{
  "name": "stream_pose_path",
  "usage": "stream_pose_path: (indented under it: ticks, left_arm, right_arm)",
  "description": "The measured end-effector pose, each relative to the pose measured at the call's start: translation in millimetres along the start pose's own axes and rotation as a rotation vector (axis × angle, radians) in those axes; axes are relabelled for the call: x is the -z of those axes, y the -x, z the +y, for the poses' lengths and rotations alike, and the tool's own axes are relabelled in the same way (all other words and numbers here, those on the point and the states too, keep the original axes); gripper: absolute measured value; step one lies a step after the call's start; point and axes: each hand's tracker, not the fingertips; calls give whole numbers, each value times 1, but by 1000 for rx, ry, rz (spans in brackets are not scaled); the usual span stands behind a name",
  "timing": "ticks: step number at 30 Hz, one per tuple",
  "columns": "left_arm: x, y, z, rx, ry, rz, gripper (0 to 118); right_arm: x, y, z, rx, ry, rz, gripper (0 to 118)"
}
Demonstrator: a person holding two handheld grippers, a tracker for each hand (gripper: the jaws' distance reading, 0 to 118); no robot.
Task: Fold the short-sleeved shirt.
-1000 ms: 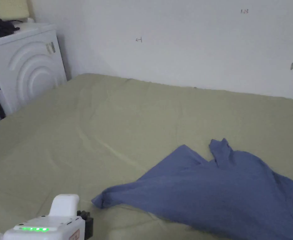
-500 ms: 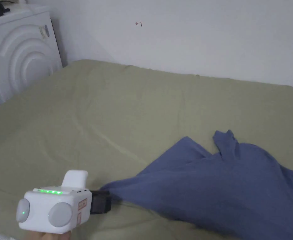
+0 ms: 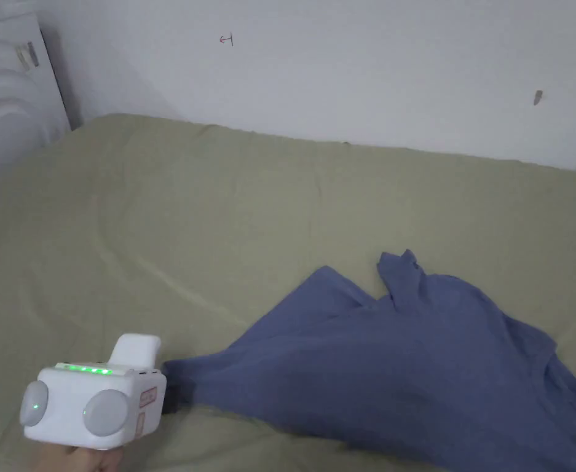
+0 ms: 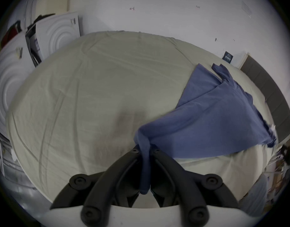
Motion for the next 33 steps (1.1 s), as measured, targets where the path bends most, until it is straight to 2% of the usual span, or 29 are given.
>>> stream_pose_path:
  ticks: [6,11,15,16,19,21,23,24,25,26,27,28,29,31,33]
  left_arm:
    - [-10,12,3,-49,-8,-26,4]
    - [-19,2,0,-51,-12,-21,4]
    - [-19,4,2,-74,-6,-34,4]
    - [-20,5,3,-82,-6,-38,4]
    - [-21,4,5,-90,-9,-43,4]
    - [-22,4,6,-91,-10,-44,4]
    - [-25,-2,7,-94,-11,-41,4]
    - [-25,-3,7,-93,-9,-42,4]
    - [-26,-3,7,-92,-9,-40,4]
    - [-26,-3,8,-91,-9,-41,4]
    - [-18,9,7,-94,-7,-47,4]
    - [-17,11,8,-96,-6,-48,4]
    - [-17,13,8,-99,-7,-49,4]
    - [-10,18,7,-110,-7,-53,4]
    - [-8,20,10,-106,-4,-52,4]
  right_arm:
    - [5,-12,0,6,13,-5,0]
    - [43,-20,34,-36,25,13,0]
    - [111,-27,93,-73,42,37,0]
    - [133,-27,111,-96,58,67,0]
    - [192,-22,159,-150,81,71,0]
    - [231,-15,187,-209,135,118,0]
    - [270,-8,212,-224,174,161,2]
    - [285,-6,221,-230,200,173,17]
    - [302,-1,230,-244,236,167,49]
    - [316,2,236,-253,258,159,100]
    - [333,5,240,-256,291,182,118]
    - [339,7,245,-253,279,146,118]
    - [345,21,266,-259,310,177,118]
    - [363,33,284,-267,350,171,118]
    - [379,29,241,-306,367,152,118]
